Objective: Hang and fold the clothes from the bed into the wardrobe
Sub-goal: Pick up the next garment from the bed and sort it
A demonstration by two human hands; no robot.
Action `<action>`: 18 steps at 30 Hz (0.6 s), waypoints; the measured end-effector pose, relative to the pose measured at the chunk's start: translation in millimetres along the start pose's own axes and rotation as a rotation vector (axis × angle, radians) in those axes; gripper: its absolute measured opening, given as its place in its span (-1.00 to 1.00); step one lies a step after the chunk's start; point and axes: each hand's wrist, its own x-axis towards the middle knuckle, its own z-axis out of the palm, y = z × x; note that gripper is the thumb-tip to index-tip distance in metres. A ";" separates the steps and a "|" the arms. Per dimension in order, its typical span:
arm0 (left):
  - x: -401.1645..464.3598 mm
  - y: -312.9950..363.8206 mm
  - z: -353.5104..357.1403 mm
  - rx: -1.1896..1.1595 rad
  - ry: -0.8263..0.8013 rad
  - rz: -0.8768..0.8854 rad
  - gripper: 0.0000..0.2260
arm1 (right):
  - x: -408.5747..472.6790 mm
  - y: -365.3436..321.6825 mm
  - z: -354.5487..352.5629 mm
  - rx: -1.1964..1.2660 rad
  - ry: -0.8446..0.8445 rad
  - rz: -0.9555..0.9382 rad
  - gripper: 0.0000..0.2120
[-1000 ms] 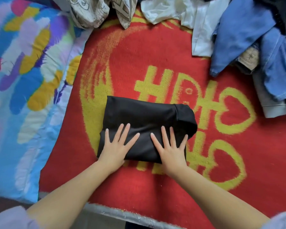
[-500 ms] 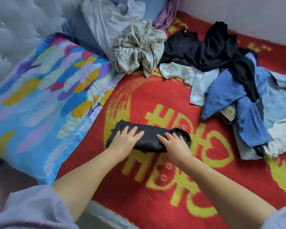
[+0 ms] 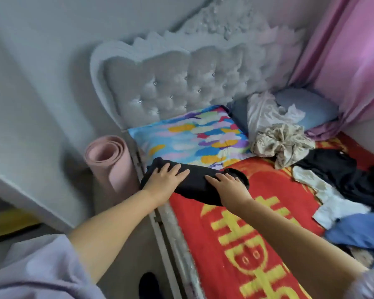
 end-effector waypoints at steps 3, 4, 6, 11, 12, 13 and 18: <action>-79.3 -51.9 1.3 -0.006 -0.001 -0.173 -0.27 | 8.9 -79.1 -16.0 -0.035 0.013 -0.182 -0.31; -107.2 -68.0 2.0 -0.011 -0.012 -0.229 -0.27 | 10.5 -107.4 -19.7 -0.044 0.018 -0.243 -0.32; -163.5 -97.6 2.8 -0.017 -0.035 -0.330 -0.26 | 10.5 -165.1 -24.9 -0.062 0.021 -0.359 -0.32; -298.0 -166.2 13.4 0.012 -0.056 -0.526 -0.26 | -0.3 -310.8 -29.1 -0.099 0.002 -0.574 -0.30; -323.5 -178.8 19.1 0.011 -0.074 -0.567 -0.27 | -2.9 -339.5 -28.6 -0.109 -0.003 -0.610 -0.28; -348.7 -191.1 25.8 0.004 -0.094 -0.607 -0.27 | -5.4 -368.3 -27.5 -0.119 -0.012 -0.642 -0.27; -470.4 -259.6 66.9 -0.017 -0.131 -0.728 -0.26 | -17.1 -512.6 -13.1 -0.141 -0.075 -0.776 -0.29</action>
